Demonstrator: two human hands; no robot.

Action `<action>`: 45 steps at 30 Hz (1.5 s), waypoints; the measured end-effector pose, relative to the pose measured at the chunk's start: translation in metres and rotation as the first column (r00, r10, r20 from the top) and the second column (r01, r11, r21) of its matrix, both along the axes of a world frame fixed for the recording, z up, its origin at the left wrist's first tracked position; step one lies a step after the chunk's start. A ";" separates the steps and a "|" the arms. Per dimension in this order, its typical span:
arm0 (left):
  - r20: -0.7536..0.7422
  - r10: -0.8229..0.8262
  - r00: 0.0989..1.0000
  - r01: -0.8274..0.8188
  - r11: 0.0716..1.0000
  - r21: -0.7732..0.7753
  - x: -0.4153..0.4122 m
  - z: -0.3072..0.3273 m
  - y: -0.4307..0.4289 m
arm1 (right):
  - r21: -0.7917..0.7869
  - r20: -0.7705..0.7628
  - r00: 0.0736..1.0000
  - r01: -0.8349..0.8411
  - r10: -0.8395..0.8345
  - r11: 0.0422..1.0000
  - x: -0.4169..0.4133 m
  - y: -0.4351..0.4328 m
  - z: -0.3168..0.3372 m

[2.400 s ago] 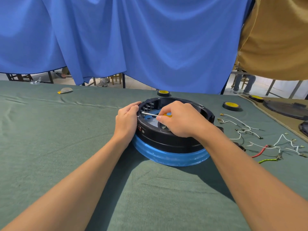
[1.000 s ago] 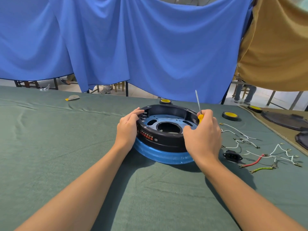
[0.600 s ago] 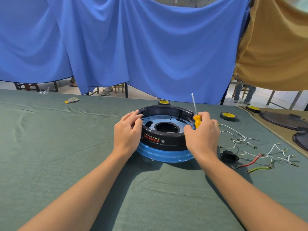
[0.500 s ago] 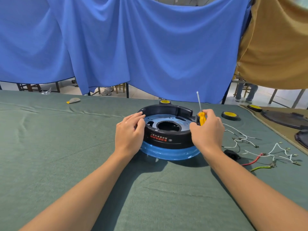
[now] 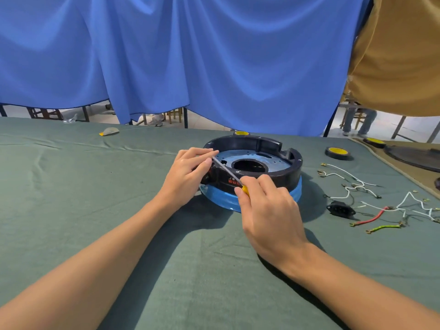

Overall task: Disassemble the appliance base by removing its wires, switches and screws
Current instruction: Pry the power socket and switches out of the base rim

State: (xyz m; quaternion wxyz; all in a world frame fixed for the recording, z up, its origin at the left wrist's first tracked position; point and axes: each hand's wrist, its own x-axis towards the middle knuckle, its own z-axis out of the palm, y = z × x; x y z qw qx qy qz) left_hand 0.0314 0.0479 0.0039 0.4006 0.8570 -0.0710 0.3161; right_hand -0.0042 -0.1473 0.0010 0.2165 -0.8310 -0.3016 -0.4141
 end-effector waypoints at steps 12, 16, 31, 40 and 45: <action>0.119 0.133 0.984 -0.156 0.966 0.205 -0.009 -0.002 -0.014 | 0.095 -0.313 0.948 -0.026 0.055 0.995 0.035 -0.028 0.001; 0.126 0.096 0.987 -0.121 0.970 0.209 -0.007 -0.004 -0.014 | -0.007 -0.261 0.960 -0.107 0.101 0.994 0.023 -0.031 0.002; -0.022 -0.034 0.999 0.035 0.999 0.014 -0.007 0.003 -0.017 | -0.152 -0.301 0.954 -0.065 0.017 0.986 0.005 -0.023 0.000; -0.015 -0.017 1.000 0.017 1.000 0.018 -0.008 0.004 -0.019 | -0.255 -0.262 0.965 -0.044 -0.025 0.966 0.004 -0.015 -0.007; -0.013 -0.012 1.000 0.012 1.000 0.007 -0.007 0.004 -0.019 | -0.358 -0.264 0.962 -0.024 -0.077 0.933 0.001 -0.015 0.001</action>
